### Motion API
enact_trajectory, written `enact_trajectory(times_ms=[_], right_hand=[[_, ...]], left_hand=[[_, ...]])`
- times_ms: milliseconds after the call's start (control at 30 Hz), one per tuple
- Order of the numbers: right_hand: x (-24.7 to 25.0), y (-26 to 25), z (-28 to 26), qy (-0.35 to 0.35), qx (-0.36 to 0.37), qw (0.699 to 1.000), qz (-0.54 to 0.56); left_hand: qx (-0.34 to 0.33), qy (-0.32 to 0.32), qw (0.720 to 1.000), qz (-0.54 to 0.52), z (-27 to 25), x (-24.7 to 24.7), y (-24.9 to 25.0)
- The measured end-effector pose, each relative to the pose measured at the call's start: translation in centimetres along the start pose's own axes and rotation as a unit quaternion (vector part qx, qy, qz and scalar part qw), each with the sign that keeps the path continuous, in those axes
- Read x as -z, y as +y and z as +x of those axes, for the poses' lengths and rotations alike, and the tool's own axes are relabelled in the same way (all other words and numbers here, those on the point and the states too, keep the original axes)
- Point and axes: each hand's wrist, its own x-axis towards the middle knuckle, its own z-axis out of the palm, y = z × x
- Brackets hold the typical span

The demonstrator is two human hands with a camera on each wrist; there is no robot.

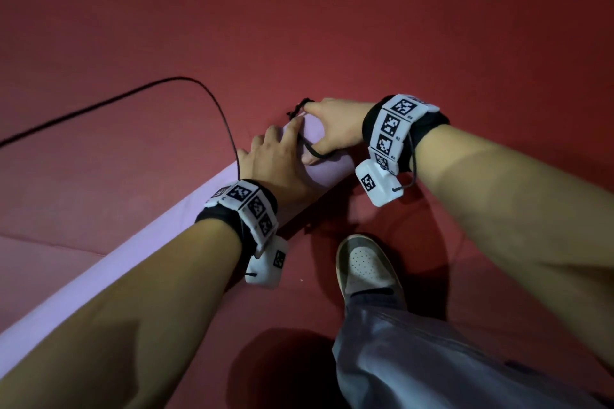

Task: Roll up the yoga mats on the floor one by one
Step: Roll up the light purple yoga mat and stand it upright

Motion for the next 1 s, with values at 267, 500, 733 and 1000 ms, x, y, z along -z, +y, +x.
enact_trajectory(times_ms=[267, 500, 733, 1000], right_hand=[[1.1, 2.2, -1.8, 0.081, 0.009, 0.973, 0.215], [-0.5, 2.7, -2.5, 0.14, 0.04, 0.922, 0.359], [0.7, 2.5, -2.4, 0.193, 0.061, 0.929, 0.309], [3.1, -0.8, -4.1, 0.13, 0.122, 0.901, 0.396]], left_hand=[[0.004, 0.0, 1.0, -0.029, 0.4, 2.7, -1.4], [0.02, 0.026, 0.996, -0.08, 0.9, 5.9, -3.4], [0.025, 0.023, 0.995, -0.097, 0.9, 7.2, -4.0], [0.031, 0.018, 0.993, -0.113, 1.2, 7.3, -3.9]])
